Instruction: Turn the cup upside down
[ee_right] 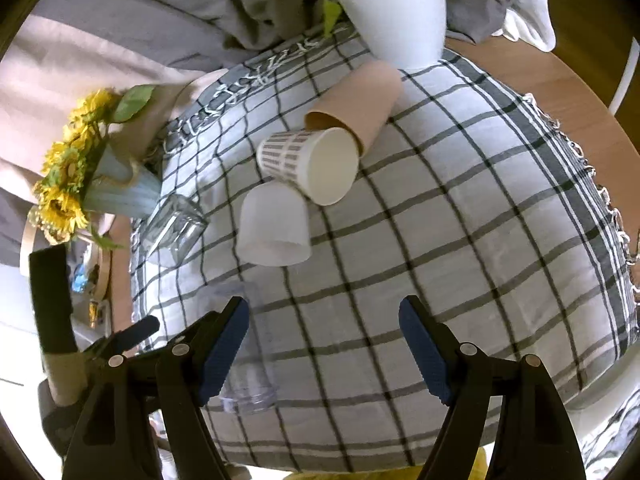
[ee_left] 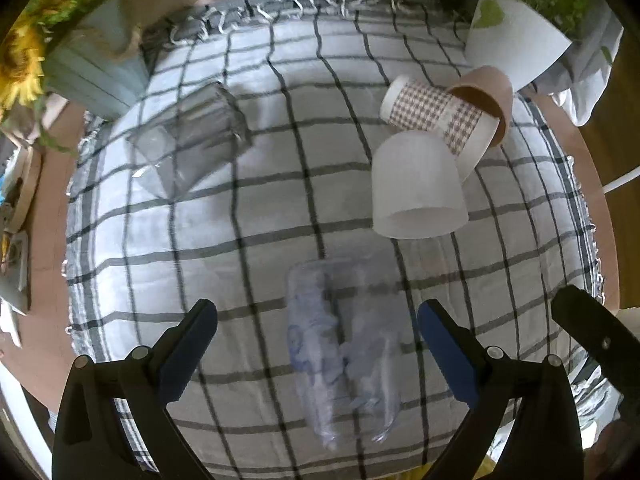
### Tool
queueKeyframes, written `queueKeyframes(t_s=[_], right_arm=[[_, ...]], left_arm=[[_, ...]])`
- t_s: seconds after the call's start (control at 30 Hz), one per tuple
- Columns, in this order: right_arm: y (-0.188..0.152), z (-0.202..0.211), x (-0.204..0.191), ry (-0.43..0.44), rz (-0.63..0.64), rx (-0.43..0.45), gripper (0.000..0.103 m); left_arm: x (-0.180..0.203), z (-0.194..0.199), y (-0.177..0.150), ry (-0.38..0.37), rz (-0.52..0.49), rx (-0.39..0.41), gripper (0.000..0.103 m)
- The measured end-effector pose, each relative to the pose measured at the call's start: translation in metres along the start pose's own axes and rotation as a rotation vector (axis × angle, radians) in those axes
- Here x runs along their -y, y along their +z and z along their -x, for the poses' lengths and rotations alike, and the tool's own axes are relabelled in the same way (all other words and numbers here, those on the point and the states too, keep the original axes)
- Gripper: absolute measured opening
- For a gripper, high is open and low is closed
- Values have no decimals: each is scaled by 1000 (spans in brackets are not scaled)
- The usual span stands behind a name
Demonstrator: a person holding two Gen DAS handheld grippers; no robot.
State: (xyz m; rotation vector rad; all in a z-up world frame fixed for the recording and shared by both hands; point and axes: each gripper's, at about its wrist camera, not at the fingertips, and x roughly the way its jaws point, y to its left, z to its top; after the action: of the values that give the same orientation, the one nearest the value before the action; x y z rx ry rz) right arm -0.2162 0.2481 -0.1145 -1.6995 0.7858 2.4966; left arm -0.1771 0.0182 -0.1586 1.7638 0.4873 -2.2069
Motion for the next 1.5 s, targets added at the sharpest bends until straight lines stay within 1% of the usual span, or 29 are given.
queueKeyframes(t_s=[0.07, 0.17, 0.23, 0.3, 0.4, 0.5, 0.6, 0.83, 0.93, 1.13, 1.37, 1.5], right_arm=[[2, -2, 6, 0, -11, -4, 77], [4, -7, 12, 1, -18, -19, 77], [5, -11, 15, 1, -21, -29, 77], [6, -15, 16, 7, -17, -42, 77], [7, -20, 18, 7, -16, -52, 77], [8, -22, 20, 9, -20, -57, 78], [9, -23, 20, 12, -19, -62, 78], [11, -17, 15, 28, -8, -44, 77], [12, -15, 13, 34, 2, -38, 77], [12, -11, 13, 31, 11, -29, 77], [6, -8, 13, 22, 36, -30, 77], [2, -6, 11, 14, 57, -31, 77]], left_arm=[[3, -8, 4, 3, 3, -23, 102], [4, -22, 9, -17, 32, -74, 102], [5, -31, 12, -20, 42, -104, 96], [6, -37, 13, -8, 45, -128, 87], [6, -42, 12, -11, 58, -152, 74], [6, -41, 11, -21, 70, -152, 72], [4, -31, 9, -17, 82, -127, 72], [3, 13, 4, 23, 57, 16, 72], [2, 25, 1, 32, 34, 62, 72], [5, 29, -2, 25, 12, 92, 72], [13, 38, -27, 31, -23, 117, 72], [11, 41, -38, 22, -15, 120, 72]])
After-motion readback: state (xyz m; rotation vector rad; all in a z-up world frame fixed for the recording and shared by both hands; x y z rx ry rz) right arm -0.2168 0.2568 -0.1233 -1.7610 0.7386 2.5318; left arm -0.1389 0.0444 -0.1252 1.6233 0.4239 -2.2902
